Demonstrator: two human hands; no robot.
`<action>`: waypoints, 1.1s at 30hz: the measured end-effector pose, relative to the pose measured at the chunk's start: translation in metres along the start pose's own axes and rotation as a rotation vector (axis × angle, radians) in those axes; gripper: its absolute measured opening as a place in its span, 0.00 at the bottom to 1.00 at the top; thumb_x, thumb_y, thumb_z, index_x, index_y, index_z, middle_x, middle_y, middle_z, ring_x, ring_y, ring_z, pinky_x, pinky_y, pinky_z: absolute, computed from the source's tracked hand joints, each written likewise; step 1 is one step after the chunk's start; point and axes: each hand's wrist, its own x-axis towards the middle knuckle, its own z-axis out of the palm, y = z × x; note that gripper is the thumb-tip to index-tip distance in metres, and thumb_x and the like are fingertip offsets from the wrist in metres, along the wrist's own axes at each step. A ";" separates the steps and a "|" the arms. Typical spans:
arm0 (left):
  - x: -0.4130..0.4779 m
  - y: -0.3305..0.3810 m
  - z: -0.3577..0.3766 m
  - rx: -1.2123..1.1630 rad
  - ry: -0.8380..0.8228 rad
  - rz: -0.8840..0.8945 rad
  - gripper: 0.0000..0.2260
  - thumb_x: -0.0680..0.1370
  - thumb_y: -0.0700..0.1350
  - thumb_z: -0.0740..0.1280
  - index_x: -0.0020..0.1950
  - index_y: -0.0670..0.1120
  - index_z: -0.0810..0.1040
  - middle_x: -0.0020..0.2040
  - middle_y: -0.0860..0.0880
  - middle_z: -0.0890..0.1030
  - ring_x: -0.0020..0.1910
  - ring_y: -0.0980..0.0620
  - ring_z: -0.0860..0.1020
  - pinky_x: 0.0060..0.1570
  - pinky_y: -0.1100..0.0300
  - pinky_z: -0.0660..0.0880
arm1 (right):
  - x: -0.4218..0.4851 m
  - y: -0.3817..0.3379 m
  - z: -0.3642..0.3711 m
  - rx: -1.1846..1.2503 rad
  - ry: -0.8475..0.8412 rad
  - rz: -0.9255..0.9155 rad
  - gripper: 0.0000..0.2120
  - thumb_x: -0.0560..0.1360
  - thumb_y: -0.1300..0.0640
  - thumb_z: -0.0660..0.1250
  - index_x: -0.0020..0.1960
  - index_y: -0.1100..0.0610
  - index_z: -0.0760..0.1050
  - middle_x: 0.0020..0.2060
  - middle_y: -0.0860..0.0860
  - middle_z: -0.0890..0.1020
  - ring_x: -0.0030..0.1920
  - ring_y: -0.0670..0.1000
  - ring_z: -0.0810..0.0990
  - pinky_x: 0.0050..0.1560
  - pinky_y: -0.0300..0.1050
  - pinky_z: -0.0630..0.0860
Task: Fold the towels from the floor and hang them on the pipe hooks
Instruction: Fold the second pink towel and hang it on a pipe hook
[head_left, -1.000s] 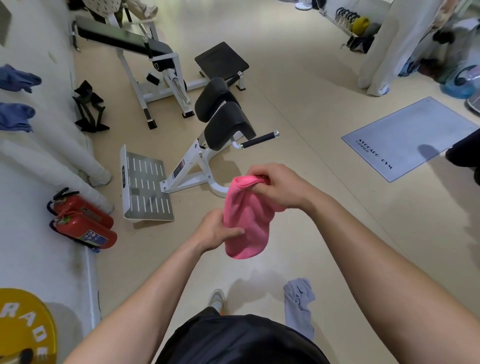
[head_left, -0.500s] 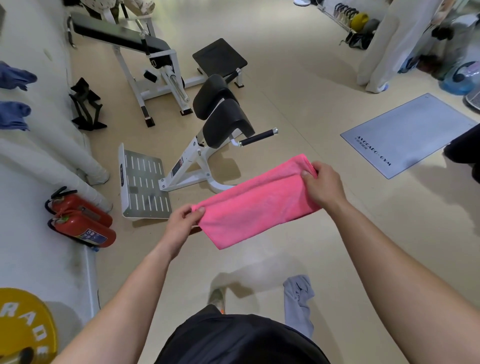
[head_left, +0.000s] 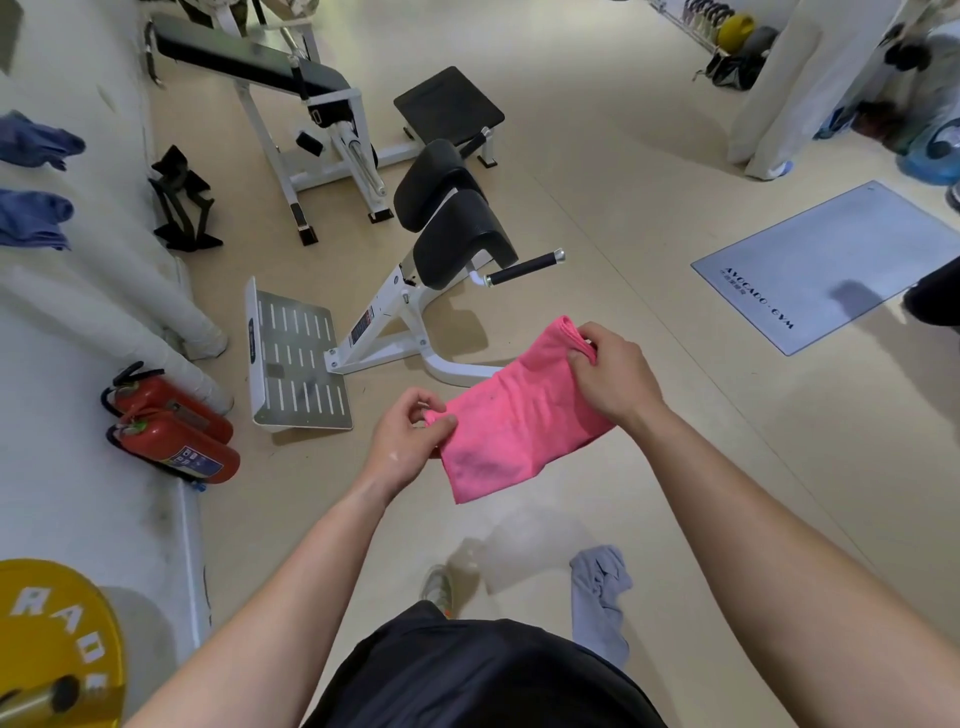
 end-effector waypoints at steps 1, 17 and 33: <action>0.000 0.000 0.001 -0.005 0.024 -0.003 0.08 0.75 0.35 0.72 0.43 0.44 0.74 0.37 0.45 0.74 0.33 0.51 0.73 0.32 0.57 0.78 | 0.000 -0.001 0.001 -0.024 -0.002 0.007 0.06 0.78 0.54 0.60 0.52 0.49 0.75 0.46 0.53 0.82 0.48 0.60 0.79 0.46 0.53 0.77; 0.011 -0.049 -0.023 0.277 0.296 -0.225 0.12 0.71 0.46 0.72 0.35 0.50 0.70 0.31 0.51 0.81 0.36 0.44 0.80 0.42 0.51 0.77 | 0.011 -0.015 -0.027 -0.082 0.101 -0.036 0.04 0.76 0.55 0.58 0.46 0.50 0.72 0.42 0.52 0.81 0.45 0.60 0.78 0.43 0.53 0.76; 0.027 0.028 0.030 0.529 -0.201 0.161 0.14 0.67 0.51 0.78 0.47 0.55 0.76 0.46 0.54 0.82 0.47 0.49 0.79 0.50 0.51 0.76 | 0.005 -0.038 -0.034 -0.019 -0.098 -0.271 0.06 0.75 0.51 0.61 0.43 0.52 0.73 0.35 0.48 0.79 0.40 0.54 0.77 0.44 0.55 0.77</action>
